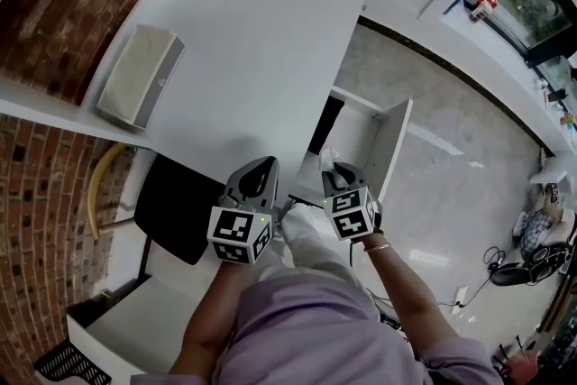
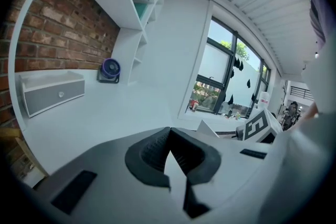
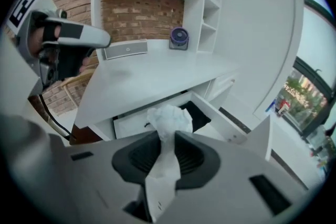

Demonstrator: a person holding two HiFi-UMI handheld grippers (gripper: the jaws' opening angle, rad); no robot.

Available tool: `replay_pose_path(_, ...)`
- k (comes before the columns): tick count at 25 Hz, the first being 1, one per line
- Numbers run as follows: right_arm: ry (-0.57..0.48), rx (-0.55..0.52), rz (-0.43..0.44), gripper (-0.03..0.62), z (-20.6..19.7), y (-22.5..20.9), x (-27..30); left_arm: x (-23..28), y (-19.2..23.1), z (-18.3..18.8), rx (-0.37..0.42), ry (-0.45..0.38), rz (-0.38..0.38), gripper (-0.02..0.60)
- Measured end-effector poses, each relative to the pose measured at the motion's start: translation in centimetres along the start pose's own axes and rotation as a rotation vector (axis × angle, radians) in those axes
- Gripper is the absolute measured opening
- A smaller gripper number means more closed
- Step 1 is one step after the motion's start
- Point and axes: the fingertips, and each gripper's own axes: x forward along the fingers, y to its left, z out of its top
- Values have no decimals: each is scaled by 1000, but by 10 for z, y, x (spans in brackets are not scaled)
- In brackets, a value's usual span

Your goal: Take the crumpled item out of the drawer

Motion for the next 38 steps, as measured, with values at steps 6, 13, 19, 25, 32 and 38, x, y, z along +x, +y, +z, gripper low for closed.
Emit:
replay_pose_path(6, -74, 64, -24, 86, 15, 1, -33, 0, -11, 3, 27, 2, -53, 2)
replay_pose_path(13, -162, 157, -46, 84, 31, 4, -67, 0, -23, 6, 62, 3, -110, 2)
replay_pose_path(19, -219, 208, -82, 84, 36, 2, -95, 0, -36, 10, 91, 0, -153, 2)
replay_pose_path(25, -265, 245, -113, 81, 37, -1, -119, 1, -48, 14, 116, 2, -188, 2)
replay_pose_path(32, -323, 309, -138, 81, 37, -5, -141, 0, -58, 13, 137, 9, -215, 2)
replay_pose_path(38, -361, 330, -171, 78, 36, -7, -162, -2, -66, 13, 147, 11, -234, 2)
